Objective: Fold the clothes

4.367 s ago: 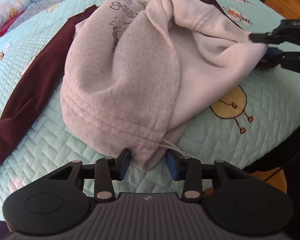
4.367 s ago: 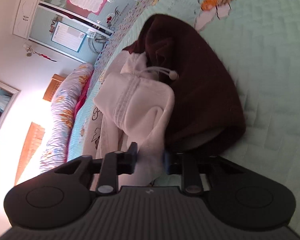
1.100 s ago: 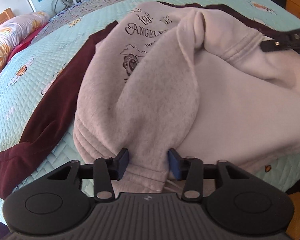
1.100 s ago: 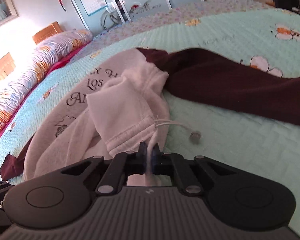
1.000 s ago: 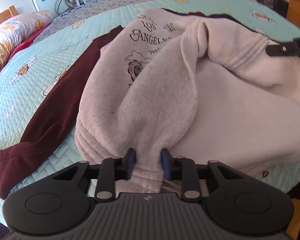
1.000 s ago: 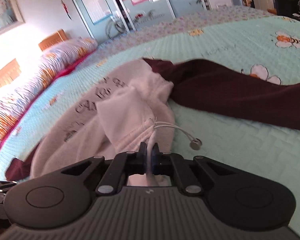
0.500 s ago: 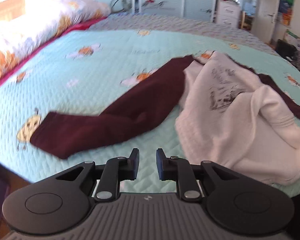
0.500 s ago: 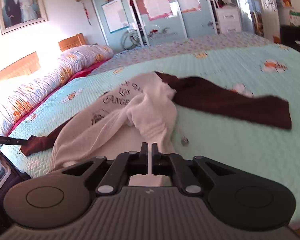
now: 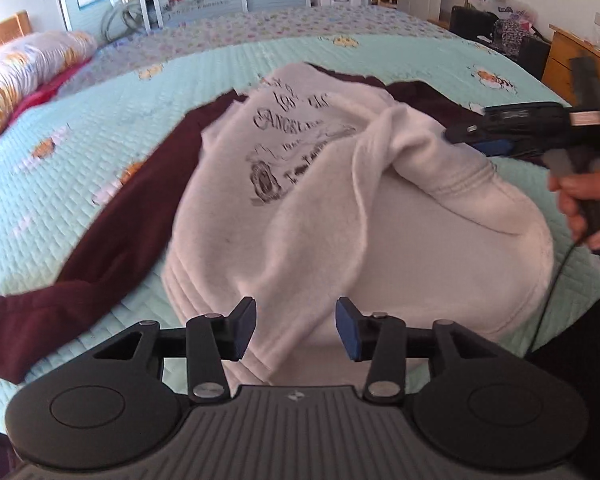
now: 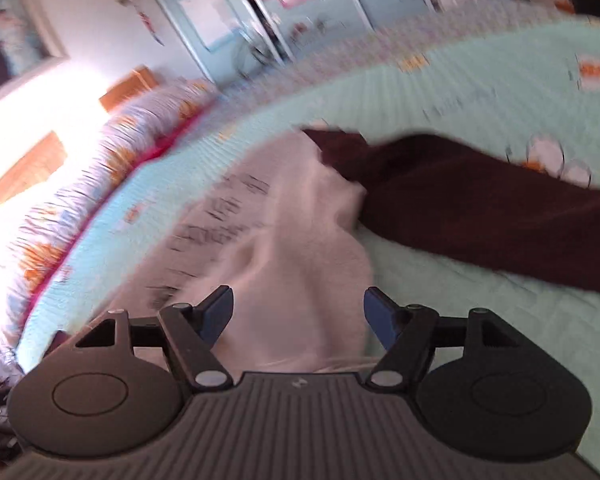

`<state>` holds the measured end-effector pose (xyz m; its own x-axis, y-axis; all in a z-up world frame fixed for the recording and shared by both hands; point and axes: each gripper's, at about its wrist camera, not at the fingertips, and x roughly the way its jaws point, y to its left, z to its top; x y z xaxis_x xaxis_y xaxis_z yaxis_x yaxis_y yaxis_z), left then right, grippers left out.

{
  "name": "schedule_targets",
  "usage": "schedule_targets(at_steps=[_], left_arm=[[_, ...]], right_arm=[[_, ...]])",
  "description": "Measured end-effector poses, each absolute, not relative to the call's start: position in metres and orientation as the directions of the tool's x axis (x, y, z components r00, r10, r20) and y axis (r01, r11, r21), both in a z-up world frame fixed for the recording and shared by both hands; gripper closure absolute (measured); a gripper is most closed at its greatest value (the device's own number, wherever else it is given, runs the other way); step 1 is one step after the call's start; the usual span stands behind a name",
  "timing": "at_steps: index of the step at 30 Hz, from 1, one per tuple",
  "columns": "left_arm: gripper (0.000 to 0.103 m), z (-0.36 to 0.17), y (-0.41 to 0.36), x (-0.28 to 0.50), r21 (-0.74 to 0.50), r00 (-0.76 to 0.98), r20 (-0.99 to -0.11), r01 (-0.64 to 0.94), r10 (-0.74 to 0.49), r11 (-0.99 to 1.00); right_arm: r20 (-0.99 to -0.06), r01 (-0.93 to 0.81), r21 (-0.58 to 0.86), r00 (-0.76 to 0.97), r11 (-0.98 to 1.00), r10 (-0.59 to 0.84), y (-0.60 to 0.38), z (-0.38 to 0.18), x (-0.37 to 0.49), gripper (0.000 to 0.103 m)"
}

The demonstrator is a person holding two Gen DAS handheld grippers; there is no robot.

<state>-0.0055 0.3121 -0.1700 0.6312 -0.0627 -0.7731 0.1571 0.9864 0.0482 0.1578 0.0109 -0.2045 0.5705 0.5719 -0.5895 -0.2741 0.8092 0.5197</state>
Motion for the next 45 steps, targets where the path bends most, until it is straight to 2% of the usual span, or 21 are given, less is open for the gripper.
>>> schedule_targets(at_steps=[1,2,4,5,8,9,10,12,13,14,15,17,18,23,32,39,45], left_arm=[[0.057,-0.17,0.314,-0.007,0.054,0.63,-0.775,0.15,-0.053,0.987],[0.057,-0.17,0.318,-0.008,0.059,0.631,-0.774,0.14,-0.043,0.988],[0.057,-0.167,0.33,-0.009,0.05,0.634,-0.773,0.103,-0.027,0.993],[0.057,-0.166,0.337,-0.009,0.04,0.635,-0.772,0.083,-0.022,0.996],[0.055,-0.164,0.358,-0.01,0.017,0.64,-0.768,0.034,-0.009,0.999],[0.055,-0.165,0.364,-0.01,0.007,0.64,-0.768,0.025,-0.011,1.0],[0.055,-0.166,0.368,-0.009,-0.004,0.641,-0.768,0.022,-0.018,1.0],[0.055,-0.167,0.367,-0.01,-0.011,0.645,-0.763,0.035,-0.031,0.999],[0.055,-0.167,0.364,-0.01,-0.007,0.648,-0.761,0.046,-0.035,0.999],[0.055,-0.167,0.36,-0.011,-0.001,0.65,-0.759,0.058,-0.038,0.998],[0.055,-0.168,0.356,-0.011,0.009,0.65,-0.758,0.076,-0.043,0.997],[0.055,-0.17,0.348,-0.012,0.026,0.647,-0.761,0.115,-0.055,0.993],[0.055,-0.172,0.343,-0.012,0.035,0.643,-0.764,0.137,-0.062,0.99],[0.055,-0.183,0.314,-0.009,0.119,0.635,-0.77,0.23,-0.056,0.966],[0.055,-0.212,0.301,0.003,0.187,0.609,-0.793,0.25,-0.004,0.95],[0.055,-0.217,0.318,-0.007,0.164,0.59,-0.808,0.195,0.018,0.967],[0.054,-0.208,0.329,-0.016,0.131,0.602,-0.798,0.159,0.009,0.979]], right_arm=[[-0.59,-0.274,0.572,0.518,0.773,0.619,0.013,-0.216,0.165,0.074],[-0.568,-0.338,0.573,0.493,0.747,0.659,0.021,-0.213,0.156,0.091],[-0.518,-0.49,0.541,0.447,0.684,0.729,0.041,-0.2,0.13,0.094],[-0.521,-0.572,0.493,0.409,0.655,0.749,0.052,-0.191,0.109,0.095],[-0.611,-0.761,0.315,0.295,0.567,0.735,0.079,-0.174,0.038,0.095],[-0.64,-0.778,0.309,0.256,0.547,0.725,0.079,-0.174,0.023,0.095],[-0.664,-0.786,0.316,0.215,0.53,0.716,0.078,-0.176,0.01,0.095],[-0.648,-0.738,0.322,0.285,0.594,0.706,0.063,-0.17,0.0,0.092],[-0.637,-0.707,0.325,0.328,0.628,0.698,0.056,-0.167,-0.004,0.086],[-0.617,-0.678,0.33,0.371,0.656,0.694,0.05,-0.161,-0.004,0.074],[-0.594,-0.649,0.337,0.415,0.682,0.689,0.044,-0.155,-0.003,0.067],[-0.555,-0.615,0.323,0.492,0.719,0.671,0.039,-0.145,-0.004,0.041],[-0.562,-0.624,0.278,0.511,0.73,0.65,0.045,-0.143,-0.008,0.038],[-0.642,-0.637,-0.002,0.592,0.771,0.487,0.073,-0.16,-0.022,0.037],[-0.697,-0.59,-0.259,0.662,0.765,0.275,0.08,-0.197,-0.016,0.037],[-0.648,-0.598,-0.456,0.73,0.659,0.215,0.113,-0.219,-0.014,0.037],[-0.624,-0.59,-0.585,0.766,0.556,0.155,0.098,-0.218,-0.027,0.037]])
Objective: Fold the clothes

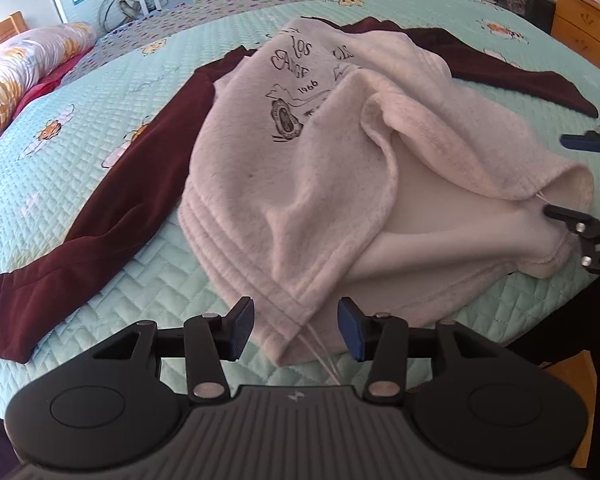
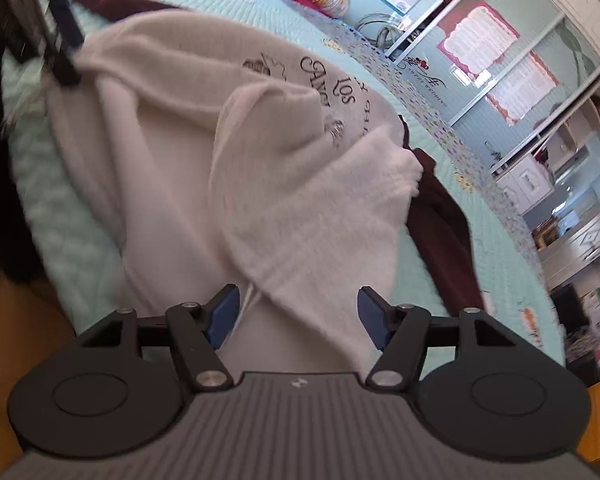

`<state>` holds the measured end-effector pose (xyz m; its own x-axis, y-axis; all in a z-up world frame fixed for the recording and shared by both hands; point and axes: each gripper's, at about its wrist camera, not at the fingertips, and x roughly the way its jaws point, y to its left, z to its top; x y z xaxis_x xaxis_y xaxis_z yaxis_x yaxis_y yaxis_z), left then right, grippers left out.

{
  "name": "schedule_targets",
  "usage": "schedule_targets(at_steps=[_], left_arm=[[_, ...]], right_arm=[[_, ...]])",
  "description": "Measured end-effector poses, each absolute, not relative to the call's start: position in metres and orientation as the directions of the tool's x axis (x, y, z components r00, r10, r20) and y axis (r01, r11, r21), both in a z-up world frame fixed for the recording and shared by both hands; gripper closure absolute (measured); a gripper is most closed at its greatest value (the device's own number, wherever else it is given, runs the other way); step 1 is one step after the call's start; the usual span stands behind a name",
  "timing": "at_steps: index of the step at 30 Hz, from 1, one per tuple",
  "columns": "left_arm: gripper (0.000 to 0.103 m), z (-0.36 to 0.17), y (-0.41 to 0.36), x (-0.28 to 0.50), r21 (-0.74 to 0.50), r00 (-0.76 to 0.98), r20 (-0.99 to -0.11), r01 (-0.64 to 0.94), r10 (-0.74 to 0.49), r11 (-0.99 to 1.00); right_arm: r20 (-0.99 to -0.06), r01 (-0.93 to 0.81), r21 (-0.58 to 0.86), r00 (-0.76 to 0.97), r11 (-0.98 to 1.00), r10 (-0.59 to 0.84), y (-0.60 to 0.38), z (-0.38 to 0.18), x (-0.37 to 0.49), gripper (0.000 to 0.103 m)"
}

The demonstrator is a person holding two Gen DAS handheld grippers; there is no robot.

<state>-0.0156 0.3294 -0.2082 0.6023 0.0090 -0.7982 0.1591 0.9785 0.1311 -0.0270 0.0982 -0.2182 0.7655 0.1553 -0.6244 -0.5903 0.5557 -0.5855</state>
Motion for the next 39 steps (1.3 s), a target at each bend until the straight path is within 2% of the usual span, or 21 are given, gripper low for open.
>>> schedule_targets(at_steps=[6,10,13,15,16,17,23,30,39], left_arm=[[0.054,-0.209,0.33,-0.013,0.103,0.606,-0.795,0.133,0.001,0.986],[0.054,-0.208,0.335,-0.016,0.11,0.6,-0.8,0.124,0.013,0.986],[0.053,-0.206,0.339,-0.018,0.102,0.6,-0.8,0.11,0.016,0.989],[0.053,-0.204,0.342,-0.02,0.094,0.606,-0.795,0.104,0.012,0.99],[0.053,-0.203,0.344,-0.021,0.083,0.61,-0.792,0.1,0.004,0.992],[0.053,-0.202,0.346,-0.021,0.069,0.615,-0.789,0.096,-0.004,0.993],[0.053,-0.195,0.352,-0.025,0.032,0.644,-0.764,0.094,-0.036,0.995],[0.052,-0.212,0.304,-0.022,0.345,0.659,-0.743,0.228,0.116,0.911],[0.048,-0.235,0.293,-0.004,0.488,0.627,-0.732,0.208,0.268,0.848]], right_arm=[[-0.612,-0.585,-0.616,0.777,0.528,0.147,0.104,-0.227,-0.024,0.036],[-0.538,-0.529,-0.674,0.83,0.516,0.147,0.129,-0.236,-0.015,0.035],[-0.52,-0.497,-0.648,0.843,0.577,0.141,0.13,-0.232,-0.003,0.038],[-0.513,-0.484,-0.616,0.845,0.622,0.15,0.123,-0.224,-0.002,0.057],[-0.51,-0.477,-0.598,0.847,0.644,0.153,0.12,-0.22,-0.001,0.079],[-0.504,-0.47,-0.58,0.849,0.666,0.16,0.116,-0.215,-0.001,0.092],[-0.468,-0.386,-0.357,0.862,0.85,0.195,0.082,-0.186,0.013,0.093],[-0.538,-0.3,-0.148,0.824,0.942,0.178,0.062,-0.195,0.038,0.092],[-0.553,-0.305,-0.127,0.812,0.944,0.187,0.066,-0.202,0.031,0.089]])
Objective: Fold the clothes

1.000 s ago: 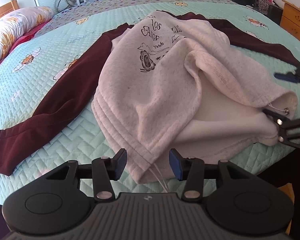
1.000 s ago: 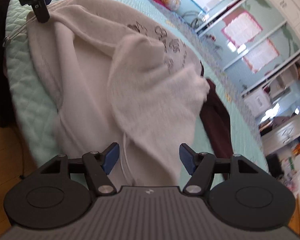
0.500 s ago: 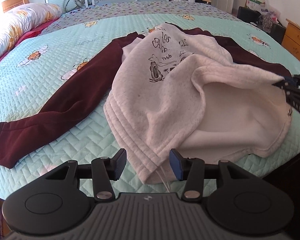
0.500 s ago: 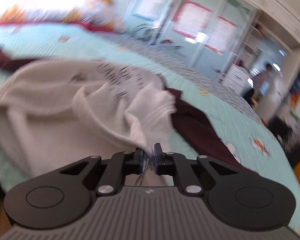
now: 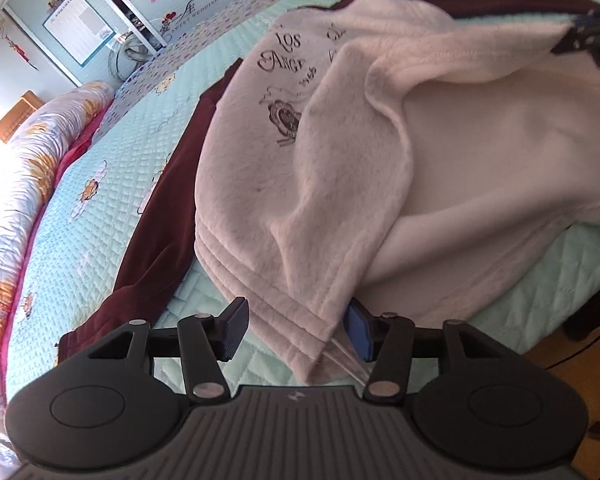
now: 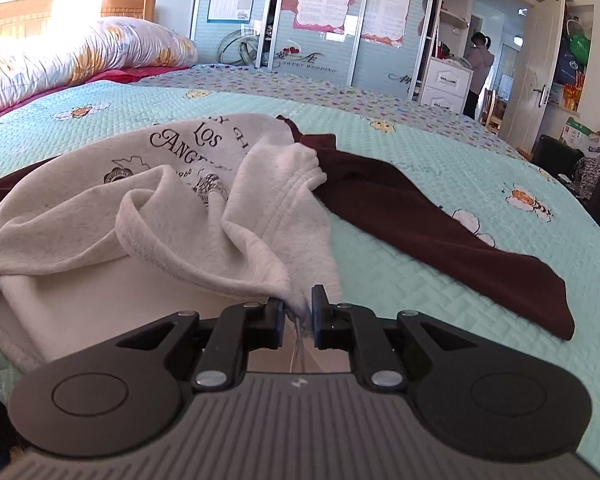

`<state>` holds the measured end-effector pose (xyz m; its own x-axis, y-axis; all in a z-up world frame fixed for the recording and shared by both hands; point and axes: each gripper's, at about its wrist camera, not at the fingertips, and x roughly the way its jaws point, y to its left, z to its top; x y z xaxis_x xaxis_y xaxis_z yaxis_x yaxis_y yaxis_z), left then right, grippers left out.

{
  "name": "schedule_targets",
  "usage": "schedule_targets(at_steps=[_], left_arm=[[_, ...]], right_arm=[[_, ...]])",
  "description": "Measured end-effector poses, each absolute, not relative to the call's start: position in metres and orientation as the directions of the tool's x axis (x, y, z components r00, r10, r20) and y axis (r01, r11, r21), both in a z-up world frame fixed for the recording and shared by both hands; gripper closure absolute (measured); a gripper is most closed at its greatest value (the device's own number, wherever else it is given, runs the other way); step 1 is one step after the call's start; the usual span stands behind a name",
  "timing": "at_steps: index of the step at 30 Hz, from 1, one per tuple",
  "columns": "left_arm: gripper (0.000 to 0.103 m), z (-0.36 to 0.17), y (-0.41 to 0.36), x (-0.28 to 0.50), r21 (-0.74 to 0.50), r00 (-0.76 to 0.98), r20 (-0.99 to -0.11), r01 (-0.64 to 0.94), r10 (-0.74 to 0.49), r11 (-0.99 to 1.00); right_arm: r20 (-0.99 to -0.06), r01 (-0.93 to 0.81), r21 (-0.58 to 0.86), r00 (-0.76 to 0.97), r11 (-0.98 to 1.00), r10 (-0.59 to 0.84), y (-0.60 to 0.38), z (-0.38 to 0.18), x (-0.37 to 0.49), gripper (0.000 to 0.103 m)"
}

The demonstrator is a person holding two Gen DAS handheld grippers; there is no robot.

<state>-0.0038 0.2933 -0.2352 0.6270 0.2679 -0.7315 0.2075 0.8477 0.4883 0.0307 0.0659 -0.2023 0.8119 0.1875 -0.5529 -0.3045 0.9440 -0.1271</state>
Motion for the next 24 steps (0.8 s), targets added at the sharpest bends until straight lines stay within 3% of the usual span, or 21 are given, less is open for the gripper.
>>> schedule_targets(at_steps=[12,16,24], left_arm=[[0.046,-0.229,0.313,-0.01,0.405,0.643,-0.728,0.126,0.236,0.905],[0.046,-0.219,0.312,-0.014,0.372,0.674,-0.708,0.104,0.209,0.923],[0.043,-0.23,0.307,-0.01,0.44,0.675,-0.682,0.074,0.28,0.895]], right_arm=[[-0.571,-0.312,-0.125,0.799,0.942,0.188,0.07,-0.208,0.026,0.074],[-0.565,-0.317,-0.149,0.805,0.937,0.182,0.074,-0.21,0.025,0.054],[-0.568,-0.312,-0.126,0.801,0.942,0.189,0.071,-0.212,0.027,0.053]])
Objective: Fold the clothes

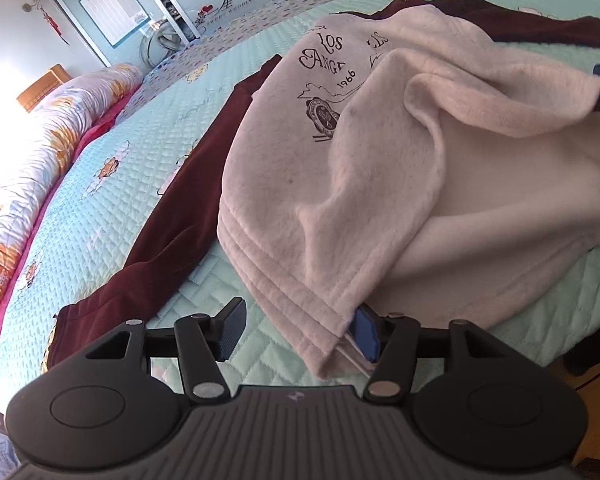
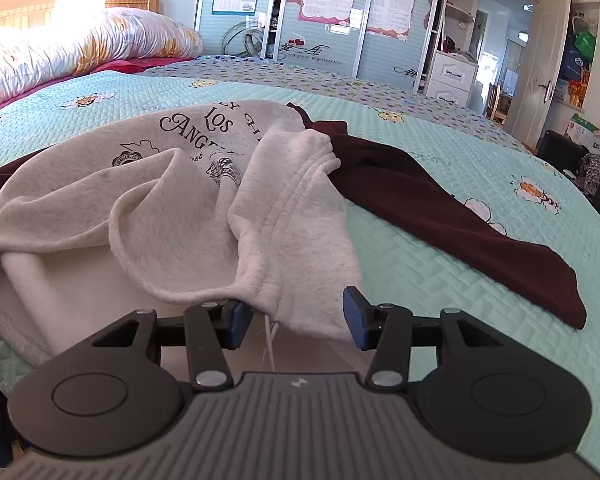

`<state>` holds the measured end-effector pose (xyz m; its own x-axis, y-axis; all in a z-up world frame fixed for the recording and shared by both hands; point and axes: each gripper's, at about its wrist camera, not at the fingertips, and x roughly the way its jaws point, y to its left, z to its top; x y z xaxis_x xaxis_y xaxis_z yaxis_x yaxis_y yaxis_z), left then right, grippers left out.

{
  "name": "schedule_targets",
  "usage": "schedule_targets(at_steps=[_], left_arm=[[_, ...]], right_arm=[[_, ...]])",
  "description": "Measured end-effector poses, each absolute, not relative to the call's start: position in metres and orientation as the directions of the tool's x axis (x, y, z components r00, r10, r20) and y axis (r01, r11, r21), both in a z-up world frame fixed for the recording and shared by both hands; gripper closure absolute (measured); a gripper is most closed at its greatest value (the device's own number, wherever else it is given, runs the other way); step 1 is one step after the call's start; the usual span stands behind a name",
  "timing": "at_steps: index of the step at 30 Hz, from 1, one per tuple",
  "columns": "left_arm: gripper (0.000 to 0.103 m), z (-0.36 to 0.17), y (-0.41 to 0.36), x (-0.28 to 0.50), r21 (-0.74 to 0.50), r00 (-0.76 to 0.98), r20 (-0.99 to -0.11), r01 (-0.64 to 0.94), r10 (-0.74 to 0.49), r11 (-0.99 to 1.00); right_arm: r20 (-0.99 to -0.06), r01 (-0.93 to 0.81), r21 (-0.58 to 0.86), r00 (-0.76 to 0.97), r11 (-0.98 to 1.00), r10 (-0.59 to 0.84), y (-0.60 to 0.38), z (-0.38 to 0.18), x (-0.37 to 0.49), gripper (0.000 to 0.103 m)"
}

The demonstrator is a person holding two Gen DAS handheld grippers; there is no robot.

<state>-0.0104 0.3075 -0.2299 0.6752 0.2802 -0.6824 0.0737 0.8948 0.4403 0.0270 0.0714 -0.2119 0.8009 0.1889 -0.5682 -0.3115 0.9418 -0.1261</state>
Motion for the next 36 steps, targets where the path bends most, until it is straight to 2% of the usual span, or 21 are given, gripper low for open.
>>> schedule_targets(at_steps=[4,10,12,14,15,16,17,18,19,20,25,27,31,33,36], left_arm=[[0.043,-0.225,0.307,-0.017,0.504,0.717,-0.609,0.019,0.34,0.864],[0.043,-0.242,0.281,-0.022,0.585,0.733,-0.612,0.168,0.296,0.794],[0.043,-0.249,0.275,-0.02,0.627,0.737,-0.596,0.179,0.319,0.758],[0.045,-0.246,0.281,-0.015,0.617,0.729,-0.593,0.14,0.341,0.775],[0.055,-0.243,0.286,-0.012,0.605,0.724,-0.594,0.114,0.351,0.788],[0.061,-0.238,0.293,-0.009,0.578,0.716,-0.601,0.083,0.355,0.812],[0.073,-0.233,0.302,-0.008,0.545,0.708,-0.612,0.053,0.354,0.837],[0.091,-0.23,0.311,-0.006,0.515,0.7,-0.622,0.027,0.351,0.857],[0.095,-0.228,0.318,-0.005,0.489,0.692,-0.632,0.007,0.349,0.872],[0.095,-0.226,0.323,-0.005,0.465,0.688,-0.641,-0.006,0.341,0.885],[0.095,-0.222,0.323,-0.003,0.418,0.705,-0.639,-0.019,0.309,0.908],[0.095,-0.211,0.329,-0.005,0.385,0.72,-0.624,-0.052,0.302,0.921],[0.095,-0.165,0.357,-0.022,0.263,0.765,-0.566,-0.184,0.306,0.947],[0.095,-0.145,0.374,-0.033,0.192,0.782,-0.546,-0.23,0.299,0.954],[0.093,-0.148,0.379,-0.037,0.192,0.772,-0.561,-0.231,0.3,0.954]], right_arm=[[-0.565,-0.314,-0.124,0.802,0.941,0.193,0.072,-0.212,0.026,0.053],[-0.567,-0.321,-0.128,0.8,0.938,0.196,0.073,-0.214,0.026,0.052],[-0.572,-0.321,-0.128,0.797,0.938,0.195,0.074,-0.215,0.026,0.051],[-0.575,-0.321,-0.128,0.795,0.938,0.193,0.074,-0.215,0.026,0.049],[-0.572,-0.321,-0.126,0.797,0.939,0.196,0.074,-0.215,0.026,0.049],[-0.567,-0.322,-0.123,0.799,0.939,0.2,0.074,-0.214,0.025,0.049],[-0.562,-0.322,-0.12,0.802,0.939,0.203,0.073,-0.213,0.025,0.05],[-0.557,-0.324,-0.111,0.803,0.939,0.211,0.072,-0.213,0.025,0.051],[-0.557,-0.328,-0.101,0.801,0.939,0.22,0.072,-0.212,0.026,0.061],[-0.566,-0.331,-0.096,0.794,0.939,0.222,0.072,-0.213,0.028,0.078],[-0.593,-0.339,-0.104,0.775,0.935,0.215,0.079,-0.22,0.036,0.088],[-0.552,-0.317,-0.099,0.806,0.943,0.213,0.074,-0.211,0.033,0.093],[-0.424,-0.18,-0.034,0.893,0.983,0.149,0.04,-0.177,0.021,0.095],[-0.389,-0.104,0.021,0.915,0.994,0.104,0.015,-0.162,0.016,0.095],[-0.425,-0.08,0.056,0.9,0.995,0.096,-0.004,-0.162,0.012,0.095]])
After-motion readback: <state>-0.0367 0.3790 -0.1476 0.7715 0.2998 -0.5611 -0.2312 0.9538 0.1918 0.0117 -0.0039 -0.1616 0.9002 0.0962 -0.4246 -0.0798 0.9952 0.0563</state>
